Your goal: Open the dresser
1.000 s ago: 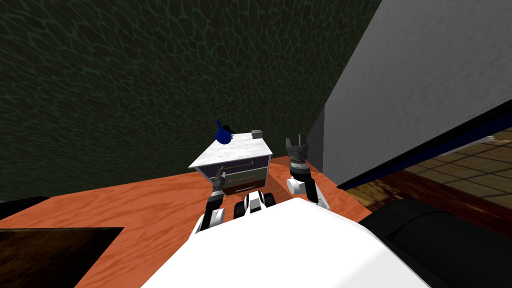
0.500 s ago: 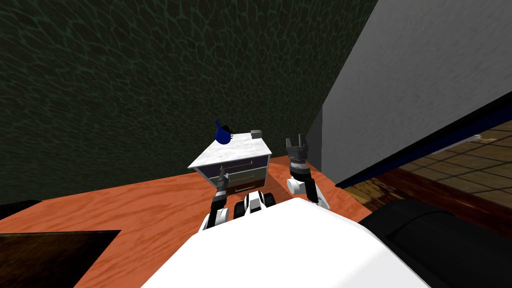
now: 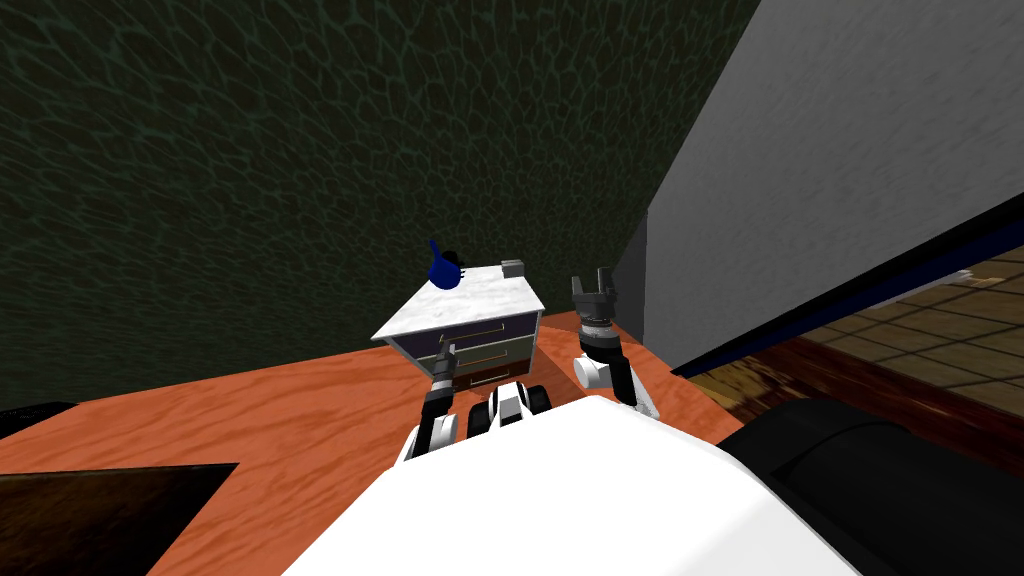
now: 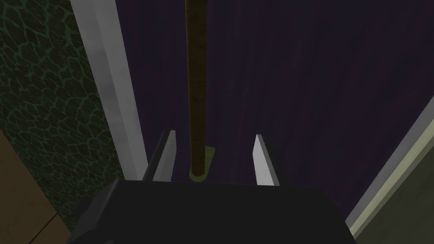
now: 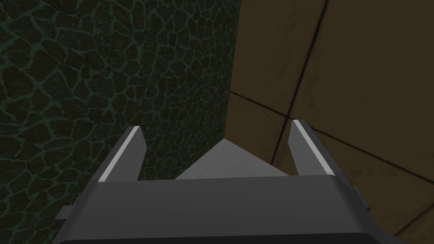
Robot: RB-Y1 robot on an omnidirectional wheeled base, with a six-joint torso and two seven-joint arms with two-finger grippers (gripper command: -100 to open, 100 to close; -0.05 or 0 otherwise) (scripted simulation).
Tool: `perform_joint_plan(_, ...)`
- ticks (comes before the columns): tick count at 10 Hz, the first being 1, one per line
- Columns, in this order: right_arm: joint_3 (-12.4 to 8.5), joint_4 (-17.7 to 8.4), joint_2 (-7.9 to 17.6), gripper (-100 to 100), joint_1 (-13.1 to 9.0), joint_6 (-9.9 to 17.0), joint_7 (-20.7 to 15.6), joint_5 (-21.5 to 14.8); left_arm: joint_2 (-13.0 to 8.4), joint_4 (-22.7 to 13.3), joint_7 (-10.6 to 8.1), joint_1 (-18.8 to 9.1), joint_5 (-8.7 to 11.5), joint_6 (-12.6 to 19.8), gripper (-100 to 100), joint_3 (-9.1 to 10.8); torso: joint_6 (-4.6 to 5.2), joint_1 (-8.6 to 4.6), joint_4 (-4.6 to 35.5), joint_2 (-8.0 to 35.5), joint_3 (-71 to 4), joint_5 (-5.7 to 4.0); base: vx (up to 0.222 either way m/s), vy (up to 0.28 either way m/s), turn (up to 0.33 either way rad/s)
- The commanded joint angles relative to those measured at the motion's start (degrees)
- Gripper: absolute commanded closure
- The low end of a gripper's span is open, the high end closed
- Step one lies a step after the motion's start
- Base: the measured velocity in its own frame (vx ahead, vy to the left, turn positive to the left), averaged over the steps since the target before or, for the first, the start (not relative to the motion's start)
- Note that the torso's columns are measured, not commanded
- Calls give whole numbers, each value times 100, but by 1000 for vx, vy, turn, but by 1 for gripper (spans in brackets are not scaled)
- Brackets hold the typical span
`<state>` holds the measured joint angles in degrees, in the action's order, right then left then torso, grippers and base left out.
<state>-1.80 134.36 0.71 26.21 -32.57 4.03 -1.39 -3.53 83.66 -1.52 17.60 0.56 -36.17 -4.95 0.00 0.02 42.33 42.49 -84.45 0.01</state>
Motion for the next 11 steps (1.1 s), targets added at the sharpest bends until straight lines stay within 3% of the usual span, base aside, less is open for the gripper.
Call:
perform_joint_plan(1, 0, -1, 0, 0, -1, 0, 0, 0, -23, 136, -19, 49, -6, 32, 100, -31, 11, 11, -27, -39, -13, 14, -144, 10, 26)
perform_joint_plan(5, 1, -1, -1, 0, -2, 1, 0, 0, -50, 239, -37, 110, -10, 118, 100, -56, 1, -15, -3, -15, -8, -4, -149, -14, 12)
perform_joint_plan(6, 1, 0, 0, 0, -1, 0, 0, 0, -234, 272, -42, 111, -7, 139, -100, -55, 1, -6, -10, -45, -25, -3, 0, 0, 0)
perform_joint_plan(9, 0, 0, 0, 0, 2, 0, 0, 0, -329, 348, -57, 33, 29, 305, -100, -24, 1, 3, -15, -61, -36, 1, 104, -5, -10)
perform_joint_plan(11, 0, 1, 0, 0, 2, -1, 0, 0, -31, 319, -60, -3, 40, 378, -100, -11, 1, -8, -8, -30, -18, -3, 131, -9, -3)
